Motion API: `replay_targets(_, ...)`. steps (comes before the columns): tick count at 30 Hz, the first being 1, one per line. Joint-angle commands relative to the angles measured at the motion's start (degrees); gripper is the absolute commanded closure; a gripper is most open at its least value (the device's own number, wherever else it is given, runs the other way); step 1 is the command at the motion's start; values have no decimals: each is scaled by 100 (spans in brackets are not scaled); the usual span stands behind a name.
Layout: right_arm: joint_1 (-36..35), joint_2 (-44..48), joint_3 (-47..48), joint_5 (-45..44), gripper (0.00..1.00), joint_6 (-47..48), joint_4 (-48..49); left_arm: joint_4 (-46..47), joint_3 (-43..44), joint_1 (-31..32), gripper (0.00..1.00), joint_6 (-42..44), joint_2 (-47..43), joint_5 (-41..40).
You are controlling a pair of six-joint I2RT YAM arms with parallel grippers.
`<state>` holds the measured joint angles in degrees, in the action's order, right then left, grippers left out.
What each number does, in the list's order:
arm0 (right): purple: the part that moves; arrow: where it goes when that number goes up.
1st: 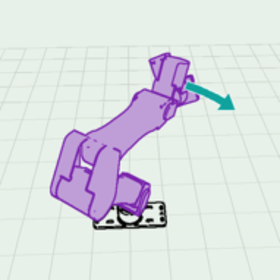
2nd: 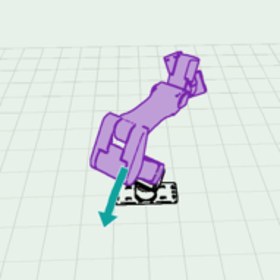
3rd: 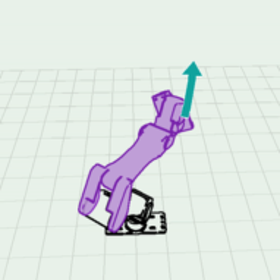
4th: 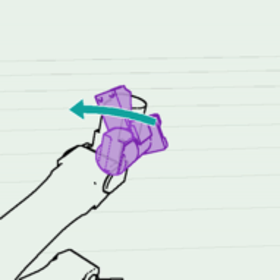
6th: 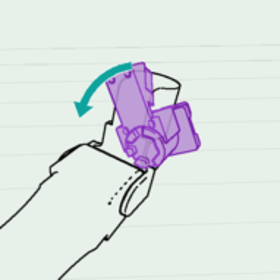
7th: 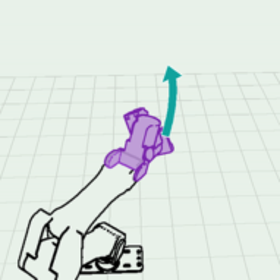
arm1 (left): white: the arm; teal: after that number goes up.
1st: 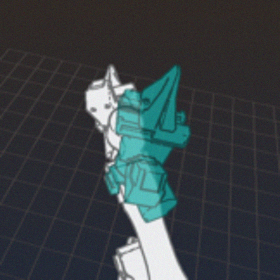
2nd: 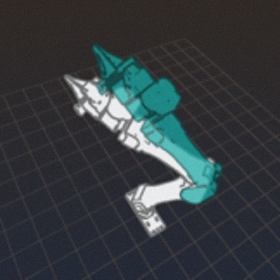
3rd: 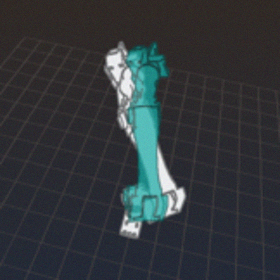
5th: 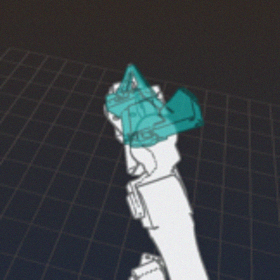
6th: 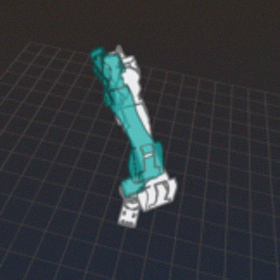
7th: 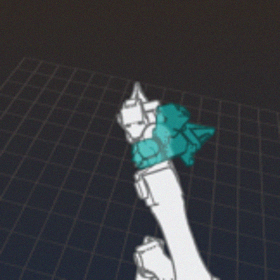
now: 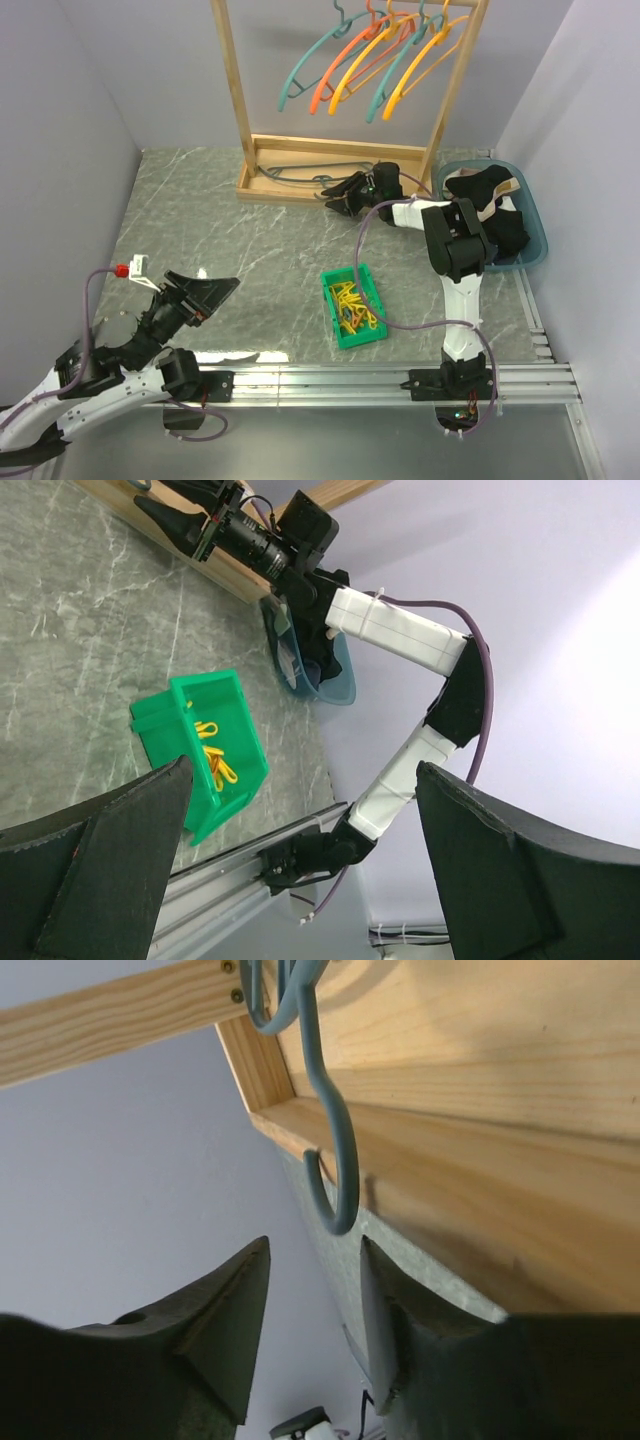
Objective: Remove the underwear clipped to the hanger
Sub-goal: Pick up the hanger at the center of the board.
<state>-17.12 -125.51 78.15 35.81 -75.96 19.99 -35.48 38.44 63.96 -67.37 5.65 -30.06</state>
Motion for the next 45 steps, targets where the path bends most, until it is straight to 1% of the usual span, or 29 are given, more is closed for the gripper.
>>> replay_targets(1, -45, -96, 341, -109, 53, -112, 85, -108, 138, 2, 1, -74, -117, -122)
replay_targets(7, -45, -175, 517, -285, 55, 20, -214, -178, 155, 2, 1, -92, -196, -157)
replay_targets(14, -45, -201, 570, -435, 60, 178, -469, -257, 199, 2, 1, -83, -275, -202)
replay_targets(16, -45, -210, 561, -443, 66, 205, -469, -292, 199, 2, 1, -100, -301, -219)
replay_targets(17, -45, -210, 526, -444, 77, 205, -435, -292, 191, 2, 1, -100, -319, -228)
replay_targets(19, -37, -175, 473, -461, 85, 205, -364, -292, 199, 2, 1, -109, -345, -228)
replay_targets(20, -37, -167, 473, -470, 91, 205, -364, -301, 199, 2, 1, -109, -354, -228)
replay_targets(22, -37, -131, 482, -470, 95, 231, -364, -345, 199, 2, 1, -136, -363, -228)
replay_targets(23, -37, -96, 473, -470, 100, 240, -355, -362, 208, 2, 0, -136, -380, -237)
replay_targets(27, -10, 228, 123, -470, 100, 205, 13, -415, 191, 2, 1, -206, -442, -254)
replay_targets(31, 148, 712, -501, -418, 100, -5, 785, -459, 156, 11, 1, -232, -521, -281)
replay_targets(36, 411, 1336, -915, -365, 100, -76, 1112, -494, 208, 2, 1, -206, -504, -351)
replay_targets(38, 490, 1537, -1126, -286, 100, -181, 1410, -494, 234, 11, 1, -188, -468, -395)
replay_targets(41, 614, 1688, -1424, -75, 100, -480, 2094, -486, 287, 11, 1, -145, -407, -430)
replay_targets(42, 649, 1705, -1504, 13, 100, -724, 2306, -486, 305, 2, 1, -136, -381, -430)
replay_targets(45, 728, 1723, -1767, 416, 100, -1138, 3376, -512, 349, 11, 1, -118, -310, -448)
